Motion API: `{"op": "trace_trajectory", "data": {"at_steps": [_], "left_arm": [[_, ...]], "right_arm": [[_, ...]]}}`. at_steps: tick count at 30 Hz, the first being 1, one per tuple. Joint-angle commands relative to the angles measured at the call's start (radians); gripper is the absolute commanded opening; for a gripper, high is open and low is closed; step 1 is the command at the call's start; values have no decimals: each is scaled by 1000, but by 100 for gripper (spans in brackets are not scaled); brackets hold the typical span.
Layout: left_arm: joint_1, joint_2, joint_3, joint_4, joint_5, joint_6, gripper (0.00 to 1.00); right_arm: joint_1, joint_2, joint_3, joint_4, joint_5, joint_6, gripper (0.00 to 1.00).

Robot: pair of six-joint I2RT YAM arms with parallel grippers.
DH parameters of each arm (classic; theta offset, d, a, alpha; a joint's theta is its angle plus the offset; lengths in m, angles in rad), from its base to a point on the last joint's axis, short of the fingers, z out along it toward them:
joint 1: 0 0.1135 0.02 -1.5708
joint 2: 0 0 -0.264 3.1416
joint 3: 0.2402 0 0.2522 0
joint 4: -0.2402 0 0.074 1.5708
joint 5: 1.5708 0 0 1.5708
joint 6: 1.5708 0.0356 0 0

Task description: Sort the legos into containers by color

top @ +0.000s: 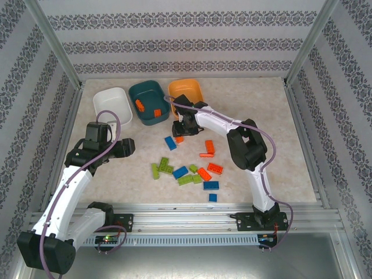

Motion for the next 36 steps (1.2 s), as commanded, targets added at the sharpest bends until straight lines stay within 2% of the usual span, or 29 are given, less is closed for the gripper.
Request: {"op": "trace_trajectory", "data": {"at_steps": [1,13,16,17,19,24,36], "left_arm": [[15,0,-9,23,11,12,70],[16,2,-10,24,16,14,71],[16,3,-11,24,17,13,71],[15,3,-11,24,19,13,71],[15,3,-11,24,19,12,72],[15,4,-11,24,19,11,72],[15,1,-12,23,20,10,73]], "right_arm": [[9,21,22,-21,21,-17,44],[10,77,30,-20,11,-6,42],[9,75,20,-13,11,-2,39],[10,72,14,-9,11,2,36],[10,59,-5,6,12,12,29],[3,3,-72,65,8,50,22],[-35,-173,-155,225,-156,180,21]]}}
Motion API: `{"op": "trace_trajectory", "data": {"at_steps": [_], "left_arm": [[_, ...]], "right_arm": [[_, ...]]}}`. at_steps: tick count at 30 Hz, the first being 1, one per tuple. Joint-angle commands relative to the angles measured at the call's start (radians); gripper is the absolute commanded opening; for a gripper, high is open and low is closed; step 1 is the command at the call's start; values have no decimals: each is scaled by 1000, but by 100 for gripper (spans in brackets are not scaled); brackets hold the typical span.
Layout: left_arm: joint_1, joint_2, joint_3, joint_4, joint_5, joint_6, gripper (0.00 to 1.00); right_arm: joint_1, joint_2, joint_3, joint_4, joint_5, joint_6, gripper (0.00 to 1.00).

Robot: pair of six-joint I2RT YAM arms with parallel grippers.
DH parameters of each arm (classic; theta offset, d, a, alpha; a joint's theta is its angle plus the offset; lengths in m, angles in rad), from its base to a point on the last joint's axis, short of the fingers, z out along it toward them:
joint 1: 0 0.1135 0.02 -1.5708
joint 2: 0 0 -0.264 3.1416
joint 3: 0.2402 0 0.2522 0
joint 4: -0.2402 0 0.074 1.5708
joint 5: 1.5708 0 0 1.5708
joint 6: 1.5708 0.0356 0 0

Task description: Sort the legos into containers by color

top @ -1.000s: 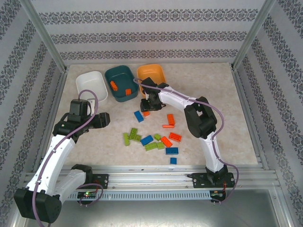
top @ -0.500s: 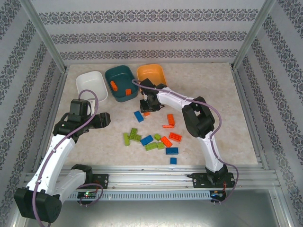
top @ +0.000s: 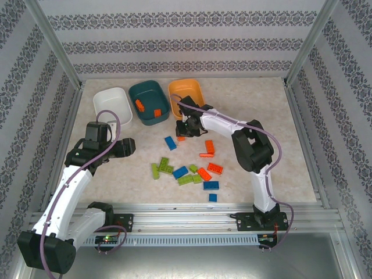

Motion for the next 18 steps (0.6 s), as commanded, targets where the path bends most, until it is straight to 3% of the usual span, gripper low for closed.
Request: {"op": "trace_trajectory", "data": {"at_steps": [1,6,10,16,18], "left_arm": [[10,-3,-12,19,9,10,73],[10,1,-12,22,13,8,73],[11,8,-15,21,18,0,73],[11,93,9,-10,107,-36,73],[10,107,22,-38,119,-52,74]], "right_arm": [[-16,-87,-9,93,-95,79,21],[-34,-82,28,240,-218,191,21],[-39,1,155,306,-265,235,21],[-41,238,512,285,-289,253,21],[-40,342,688,233,-277,242,26]]}}
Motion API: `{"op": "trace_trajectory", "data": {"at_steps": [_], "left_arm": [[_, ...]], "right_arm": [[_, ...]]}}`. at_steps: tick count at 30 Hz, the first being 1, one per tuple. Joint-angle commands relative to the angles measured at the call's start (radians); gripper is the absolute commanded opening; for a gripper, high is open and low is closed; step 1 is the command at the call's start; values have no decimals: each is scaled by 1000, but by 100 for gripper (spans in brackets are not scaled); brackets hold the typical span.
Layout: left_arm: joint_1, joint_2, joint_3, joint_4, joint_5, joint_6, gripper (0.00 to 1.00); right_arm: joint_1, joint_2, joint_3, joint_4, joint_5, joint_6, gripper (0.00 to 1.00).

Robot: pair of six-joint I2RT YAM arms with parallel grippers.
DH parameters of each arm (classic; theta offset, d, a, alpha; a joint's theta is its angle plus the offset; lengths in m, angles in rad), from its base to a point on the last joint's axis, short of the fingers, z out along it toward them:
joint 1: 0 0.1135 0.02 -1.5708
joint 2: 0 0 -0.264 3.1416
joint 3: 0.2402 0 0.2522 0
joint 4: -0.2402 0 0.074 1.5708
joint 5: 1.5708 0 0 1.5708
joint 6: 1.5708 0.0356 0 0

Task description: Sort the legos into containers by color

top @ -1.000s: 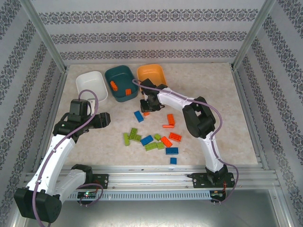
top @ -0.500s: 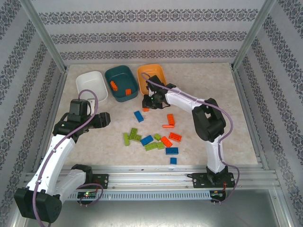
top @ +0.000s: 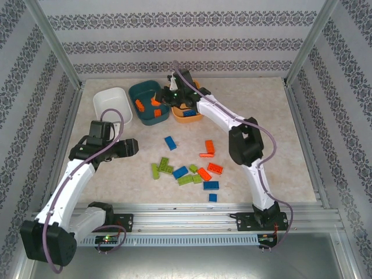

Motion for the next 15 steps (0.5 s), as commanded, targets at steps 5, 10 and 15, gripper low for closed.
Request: {"op": "trace_trajectory", "data": {"at_steps": [5,10,15], "left_arm": [[5,-1,31,-99,81,-84,75],[-28,-19,-18,-94,104,-156,75],[-117,-1,-68,-26,66,-218,75]], "right_arm": [[-24,382,645,-147,-8,38,59],[-46,336,612,-123,-28,41,63],[-38,-2,183,-201,89,-148,63]]}}
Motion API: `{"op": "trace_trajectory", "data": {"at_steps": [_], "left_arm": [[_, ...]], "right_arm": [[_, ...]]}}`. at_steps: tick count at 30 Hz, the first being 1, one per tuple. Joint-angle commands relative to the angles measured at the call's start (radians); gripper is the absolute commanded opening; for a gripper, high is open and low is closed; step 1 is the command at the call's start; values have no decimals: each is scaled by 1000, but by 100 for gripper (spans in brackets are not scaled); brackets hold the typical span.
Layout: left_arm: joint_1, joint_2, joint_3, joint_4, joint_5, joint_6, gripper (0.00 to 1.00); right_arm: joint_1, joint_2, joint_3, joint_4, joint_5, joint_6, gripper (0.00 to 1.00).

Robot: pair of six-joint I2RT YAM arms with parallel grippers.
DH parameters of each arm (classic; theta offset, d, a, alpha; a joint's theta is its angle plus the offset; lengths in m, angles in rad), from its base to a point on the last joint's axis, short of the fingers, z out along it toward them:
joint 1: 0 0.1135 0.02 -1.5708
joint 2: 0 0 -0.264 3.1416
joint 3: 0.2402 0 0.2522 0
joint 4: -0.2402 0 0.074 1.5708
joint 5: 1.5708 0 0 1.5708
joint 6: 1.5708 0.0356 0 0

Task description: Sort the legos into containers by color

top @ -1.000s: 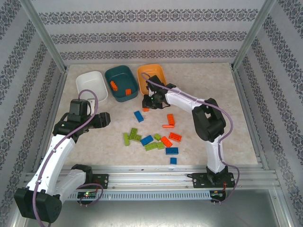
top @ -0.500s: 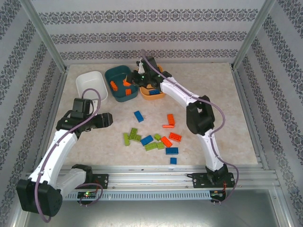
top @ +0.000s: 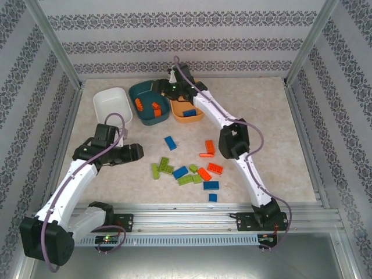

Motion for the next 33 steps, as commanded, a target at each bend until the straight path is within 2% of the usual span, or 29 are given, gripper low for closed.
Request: {"op": "trace_trajectory", "data": {"at_steps": [1,7,13,22,28,33], "left_arm": [[-60,14,-33,38,-18,-74,75],[-191,112,-62,113,-71,-108,71],[-237,197,-92,190,-82,-134,67],[-288,297,-106,280,-89,-174,66],[-298,339,-107,299,-106,-178,64],[-306,368,-123,321,-106,-179,60]], "right_arm": [[9,-291,-248,-70,103,-144,63],[-19,-684,-841,-26,129,-198,64],[11,-885,-1138,-63,148,-232,64],[61,-1030,-1374,-74,183,-201,64],[83,-1051,-1421,-99,206,-183,63],[115,-1027,-1396,-189,243,-224,62]]}}
